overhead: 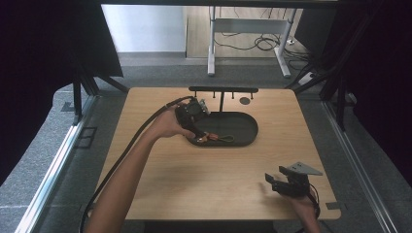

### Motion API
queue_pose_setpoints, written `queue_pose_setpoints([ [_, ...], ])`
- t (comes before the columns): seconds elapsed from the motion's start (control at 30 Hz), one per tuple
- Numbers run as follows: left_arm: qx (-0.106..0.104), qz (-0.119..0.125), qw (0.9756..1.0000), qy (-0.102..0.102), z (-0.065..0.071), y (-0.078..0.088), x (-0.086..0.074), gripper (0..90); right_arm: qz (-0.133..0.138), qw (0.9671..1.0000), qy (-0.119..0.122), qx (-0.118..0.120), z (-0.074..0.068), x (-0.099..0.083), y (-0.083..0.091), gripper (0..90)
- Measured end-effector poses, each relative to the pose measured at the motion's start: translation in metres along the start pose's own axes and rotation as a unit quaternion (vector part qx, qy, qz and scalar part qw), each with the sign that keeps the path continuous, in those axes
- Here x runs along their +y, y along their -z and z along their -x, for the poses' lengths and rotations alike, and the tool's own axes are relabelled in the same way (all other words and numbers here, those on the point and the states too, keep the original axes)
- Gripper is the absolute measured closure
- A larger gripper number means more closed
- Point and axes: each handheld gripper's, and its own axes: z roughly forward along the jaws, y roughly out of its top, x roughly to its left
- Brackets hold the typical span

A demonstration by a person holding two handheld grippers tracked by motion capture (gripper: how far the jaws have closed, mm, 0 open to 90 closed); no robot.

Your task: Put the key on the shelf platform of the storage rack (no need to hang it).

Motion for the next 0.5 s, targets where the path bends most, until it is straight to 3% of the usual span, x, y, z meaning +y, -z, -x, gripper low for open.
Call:
queue_pose_setpoints([
  [0.13, -0.001, 0.006, 1.0000, -0.002, 0.007, 0.005, -0.012, 35.0, -0.001, 1.0000, 0.000, 0.000, 0.000, -0.001, 0.000, 30.8],
  [0.37, 0.005, 0.040, 0.9990, 0.021, 0.027, 0.022, -0.059, 35.2, 0.000, 1.0000, 0.002, -0.003, -0.003, 0.000, 0.002, 30.8],
  [0.5, 0.011, 0.044, 0.9985, 0.031, 0.039, 0.025, -0.082, 35.3, -0.004, 1.0000, 0.006, -0.004, -0.005, 0.001, 0.001, 30.8],
])
